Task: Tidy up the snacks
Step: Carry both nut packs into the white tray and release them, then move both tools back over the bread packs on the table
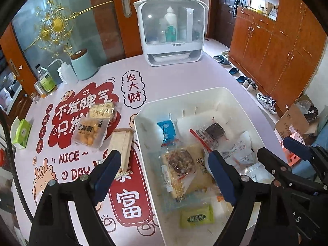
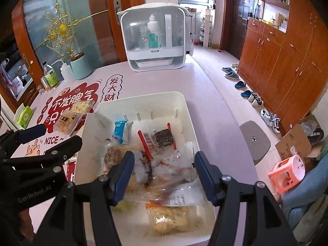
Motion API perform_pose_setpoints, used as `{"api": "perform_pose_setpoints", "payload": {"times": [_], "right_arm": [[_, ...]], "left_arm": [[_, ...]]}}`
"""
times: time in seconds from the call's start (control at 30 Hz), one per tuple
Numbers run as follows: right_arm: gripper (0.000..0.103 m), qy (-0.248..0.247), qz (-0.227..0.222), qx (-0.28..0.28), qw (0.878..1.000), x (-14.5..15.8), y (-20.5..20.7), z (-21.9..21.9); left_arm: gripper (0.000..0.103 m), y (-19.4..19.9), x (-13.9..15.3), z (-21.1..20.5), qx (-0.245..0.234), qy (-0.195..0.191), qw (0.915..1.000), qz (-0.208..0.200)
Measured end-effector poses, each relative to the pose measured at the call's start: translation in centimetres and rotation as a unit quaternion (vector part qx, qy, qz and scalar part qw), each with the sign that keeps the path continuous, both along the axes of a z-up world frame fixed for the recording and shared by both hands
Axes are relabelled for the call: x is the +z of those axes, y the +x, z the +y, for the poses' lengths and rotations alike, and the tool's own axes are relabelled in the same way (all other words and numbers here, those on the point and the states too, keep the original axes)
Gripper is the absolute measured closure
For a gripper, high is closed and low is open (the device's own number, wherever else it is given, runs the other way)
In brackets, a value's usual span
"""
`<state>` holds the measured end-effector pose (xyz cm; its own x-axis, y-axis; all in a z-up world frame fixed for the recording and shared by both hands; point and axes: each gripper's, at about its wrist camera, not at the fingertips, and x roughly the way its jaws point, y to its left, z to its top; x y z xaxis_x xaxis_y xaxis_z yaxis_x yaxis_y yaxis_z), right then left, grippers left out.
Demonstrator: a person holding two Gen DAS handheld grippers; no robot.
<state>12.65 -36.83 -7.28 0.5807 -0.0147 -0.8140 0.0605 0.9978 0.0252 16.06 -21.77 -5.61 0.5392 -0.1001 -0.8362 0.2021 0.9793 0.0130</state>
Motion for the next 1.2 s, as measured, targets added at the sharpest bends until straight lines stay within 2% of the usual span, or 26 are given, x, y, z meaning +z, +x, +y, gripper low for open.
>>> {"api": "perform_pose_setpoints", "payload": {"times": [0.63,1.07,1.2], "right_arm": [[0.041,0.007,0.014,-0.015,1.0,-0.3,-1.0,0.8],[0.041,0.014,0.032,-0.024,0.999,-1.1,-1.5,3.0],[0.041,0.02,0.044,-0.026,0.999,-1.8,-1.6,4.2]], "left_arm": [[0.017,-1.9,0.2,0.8,-0.011,0.013,0.9999,0.001],[0.017,-2.7,0.0,3.1,-0.022,0.022,0.9995,0.009],[0.017,-3.0,-0.9,4.4,-0.027,0.031,0.999,0.019]]}}
